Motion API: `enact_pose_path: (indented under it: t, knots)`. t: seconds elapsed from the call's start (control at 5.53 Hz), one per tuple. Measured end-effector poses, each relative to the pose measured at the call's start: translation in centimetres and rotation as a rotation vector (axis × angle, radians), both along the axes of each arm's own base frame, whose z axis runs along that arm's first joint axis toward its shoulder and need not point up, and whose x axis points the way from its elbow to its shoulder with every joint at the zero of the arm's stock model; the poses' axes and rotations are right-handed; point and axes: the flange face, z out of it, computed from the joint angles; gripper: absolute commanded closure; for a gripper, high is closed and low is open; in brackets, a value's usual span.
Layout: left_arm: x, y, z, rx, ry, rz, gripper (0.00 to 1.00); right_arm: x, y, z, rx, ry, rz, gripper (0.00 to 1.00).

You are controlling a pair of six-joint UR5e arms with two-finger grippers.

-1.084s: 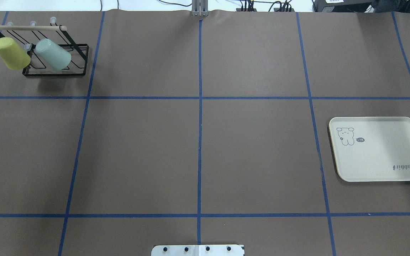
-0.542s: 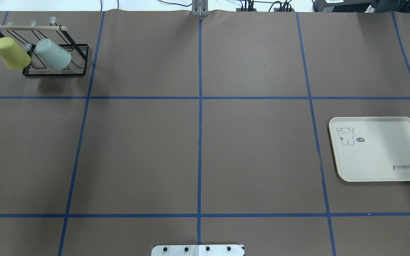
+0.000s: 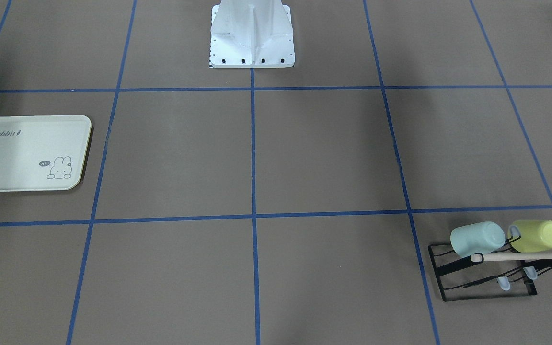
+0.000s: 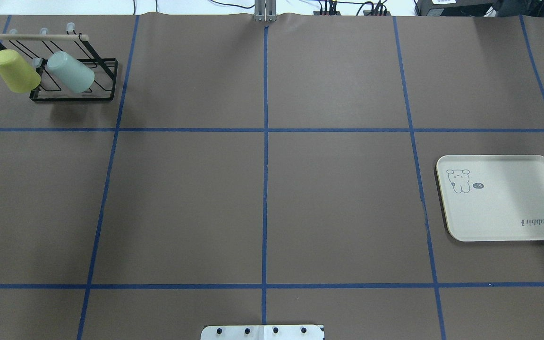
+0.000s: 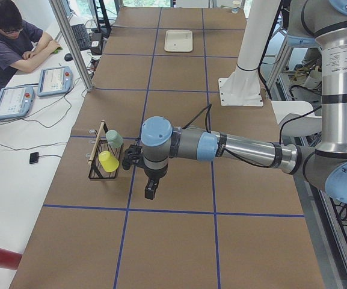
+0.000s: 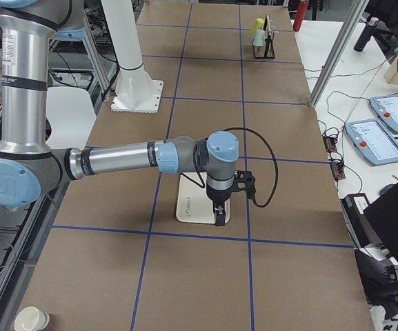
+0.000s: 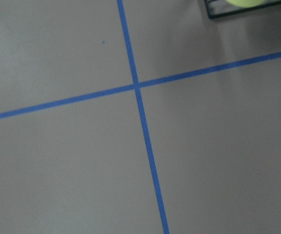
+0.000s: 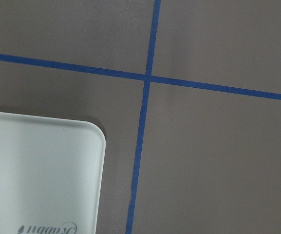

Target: Left arm grabs green cup and hands to right arm on tray

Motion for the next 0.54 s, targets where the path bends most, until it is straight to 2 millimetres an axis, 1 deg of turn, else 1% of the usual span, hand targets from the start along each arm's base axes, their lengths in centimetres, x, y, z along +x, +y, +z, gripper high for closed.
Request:
enact_pose_path:
  t: [0.36,0.54]
  knots:
    - [0.1,-2.5,-2.5,0.083,0.002,0.003,0.0,0.0,0.0,0.1,-0.002,0.0,-0.001,0.0]
    - [0.1,-3.6,-2.9,0.127,0.001,0.004,0.0,0.0,0.0,0.2,-0.004,0.0,-0.001,0.0]
